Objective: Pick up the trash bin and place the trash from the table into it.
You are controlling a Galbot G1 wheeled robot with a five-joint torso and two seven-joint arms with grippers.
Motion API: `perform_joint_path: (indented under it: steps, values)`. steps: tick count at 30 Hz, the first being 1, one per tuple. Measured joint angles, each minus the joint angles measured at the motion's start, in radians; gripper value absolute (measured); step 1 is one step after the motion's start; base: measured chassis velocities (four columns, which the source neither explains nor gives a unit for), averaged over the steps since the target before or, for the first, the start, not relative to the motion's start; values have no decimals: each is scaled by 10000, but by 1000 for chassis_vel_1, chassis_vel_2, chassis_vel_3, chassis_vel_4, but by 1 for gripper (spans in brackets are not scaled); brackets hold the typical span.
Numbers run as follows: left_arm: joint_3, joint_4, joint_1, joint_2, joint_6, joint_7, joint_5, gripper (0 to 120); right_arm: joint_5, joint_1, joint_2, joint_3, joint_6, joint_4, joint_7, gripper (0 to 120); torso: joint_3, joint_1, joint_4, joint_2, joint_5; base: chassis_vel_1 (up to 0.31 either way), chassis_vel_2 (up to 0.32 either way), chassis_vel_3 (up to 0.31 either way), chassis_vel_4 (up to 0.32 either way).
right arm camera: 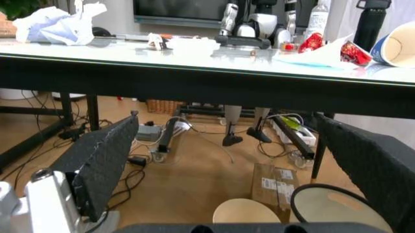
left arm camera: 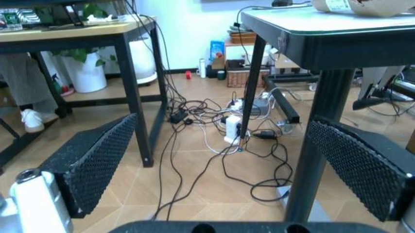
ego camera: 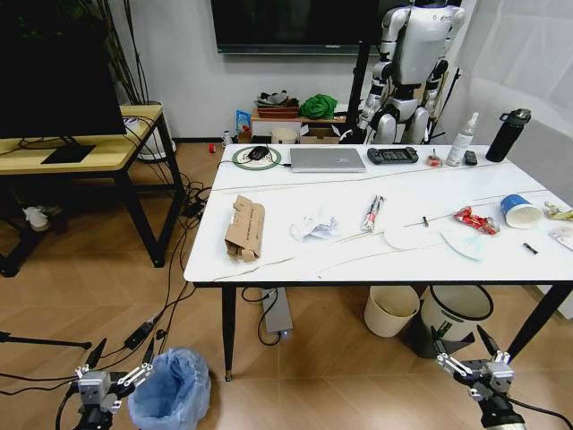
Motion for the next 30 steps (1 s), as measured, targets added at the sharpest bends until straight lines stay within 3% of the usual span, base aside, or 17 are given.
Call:
perform_joint_path:
  steps: [30]
  values:
    - [95, 68, 1, -35, -10, 104, 6, 100, -58, 45, 133, -192, -29, -9, 4, 100, 0, 0, 0, 0, 0, 0, 0, 0, 0]
